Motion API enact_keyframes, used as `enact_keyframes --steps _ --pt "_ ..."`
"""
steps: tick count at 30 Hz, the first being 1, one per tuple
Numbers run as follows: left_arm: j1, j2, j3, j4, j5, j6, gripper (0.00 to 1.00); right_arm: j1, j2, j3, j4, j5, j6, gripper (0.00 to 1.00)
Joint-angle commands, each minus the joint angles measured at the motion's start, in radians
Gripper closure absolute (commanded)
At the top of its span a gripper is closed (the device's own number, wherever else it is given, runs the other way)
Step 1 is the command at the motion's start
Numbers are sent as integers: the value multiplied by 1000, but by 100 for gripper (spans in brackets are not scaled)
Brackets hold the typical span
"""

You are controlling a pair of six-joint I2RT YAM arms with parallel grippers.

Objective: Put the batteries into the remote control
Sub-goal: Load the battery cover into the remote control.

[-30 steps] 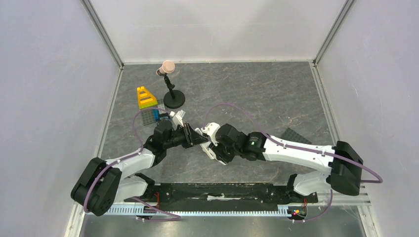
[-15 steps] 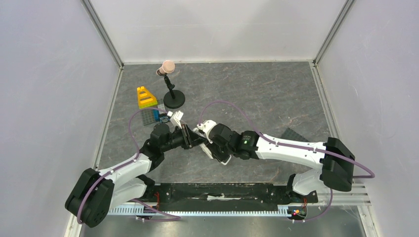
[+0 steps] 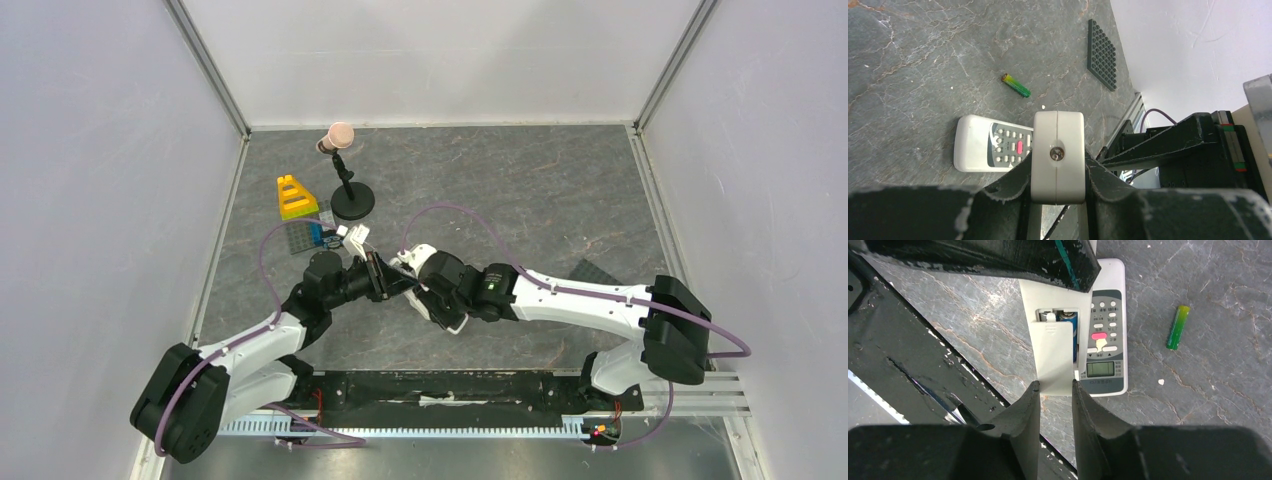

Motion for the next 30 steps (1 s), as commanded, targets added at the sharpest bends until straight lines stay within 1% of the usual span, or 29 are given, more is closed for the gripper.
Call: enact_keyframes --steps 1,7,18,25,30 --pt "-3 -19 0 82 0 31 98 5 4 48 -14 32 22 73" --pt "-3 -20 -8 82 8 31 98 5 7 57 -13 50 30 73" --pt "-3 -18 -10 86 14 30 98 5 18 63 -1 31 27 73" --pt "-4 -27 -11 87 10 25 98 5 51 80 -41 29 41 73" --pt "-3 -28 -13 87 17 25 98 5 57 96 -36 32 38 73"
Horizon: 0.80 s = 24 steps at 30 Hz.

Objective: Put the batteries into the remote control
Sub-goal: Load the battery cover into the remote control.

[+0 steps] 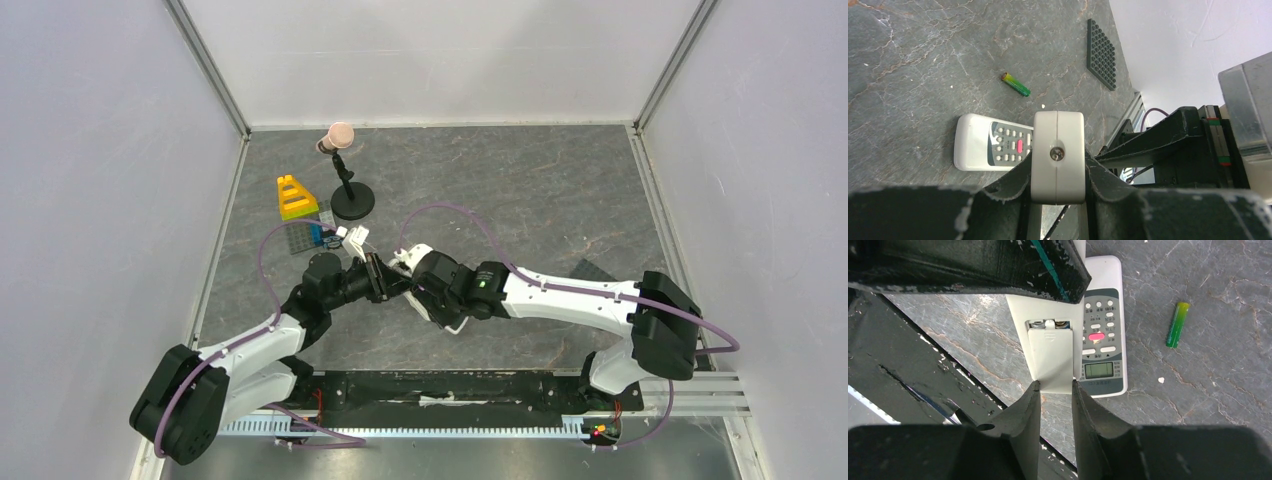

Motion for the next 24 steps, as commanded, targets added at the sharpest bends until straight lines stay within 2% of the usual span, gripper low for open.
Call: enact_keyframes --steps 1,24 --pt "-3 -20 0 73 17 27 98 4 10 66 -3 12 11 73" --pt "-3 -32 -20 127 87 59 98 1 67 129 -46 -42 -3 72"
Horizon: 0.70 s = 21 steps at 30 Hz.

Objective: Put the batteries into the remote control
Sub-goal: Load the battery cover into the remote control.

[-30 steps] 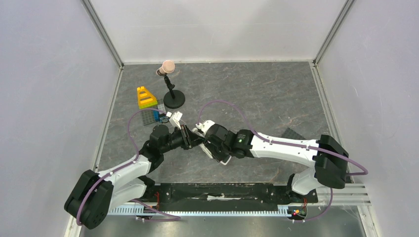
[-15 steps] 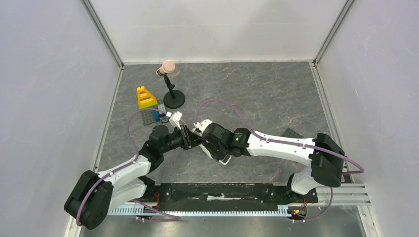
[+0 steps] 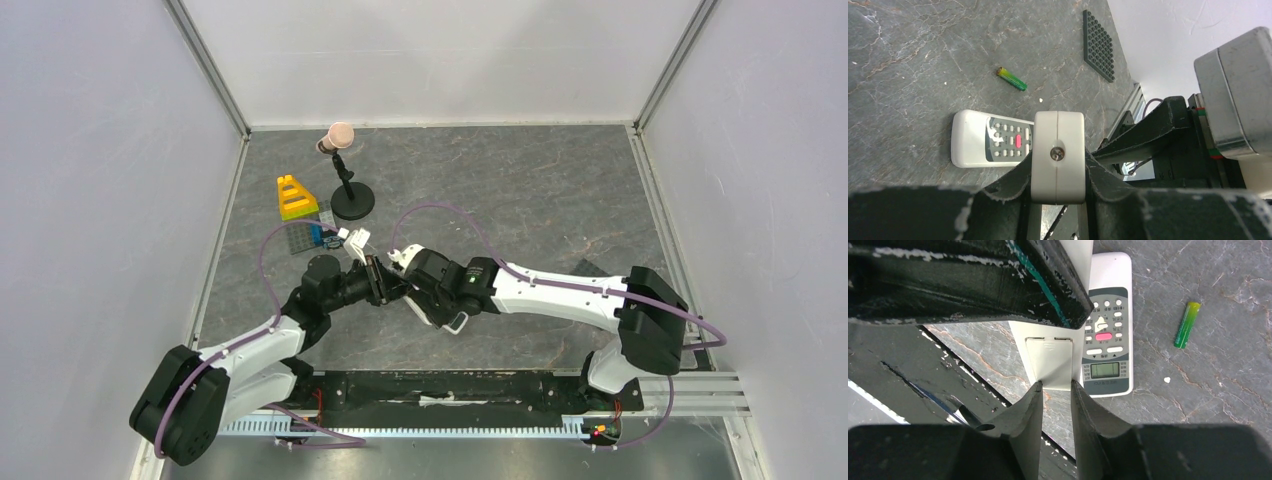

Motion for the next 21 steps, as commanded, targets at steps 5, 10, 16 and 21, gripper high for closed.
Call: enact_keyframes --steps 5,10,16,21 --pt "-4 -60 -26 132 50 51 98 0 17 92 -7 -30 -7 72" --pt "-5 -59 -26 132 47 47 98 -3 23 117 -7 -36 -8 72" --pt "-5 -50 -19 135 50 24 98 -3 27 114 5 -13 8 73" --pt "-5 -51 -20 142 53 8 98 -4 13 96 28 8 19 76"
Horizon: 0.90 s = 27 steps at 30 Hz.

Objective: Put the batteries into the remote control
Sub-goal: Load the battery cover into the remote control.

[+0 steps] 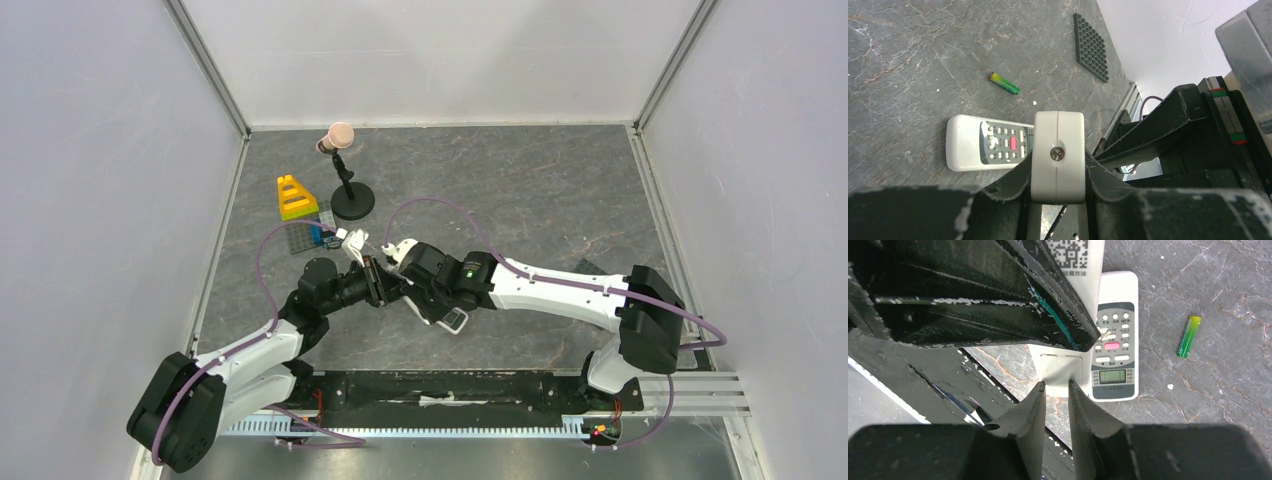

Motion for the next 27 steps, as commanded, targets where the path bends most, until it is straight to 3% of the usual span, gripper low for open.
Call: enact_keyframes --steps 1,19,27 --pt "-5 -8 5 106 33 -13 98 -3 -10 13 70 34 19 76" --pt "-4 -19 13 129 -28 -171 98 -35 -253 -73 170 81 173 71" --pt "-4 -54 37 154 -68 -378 98 -54 -479 -268 268 222 396 43"
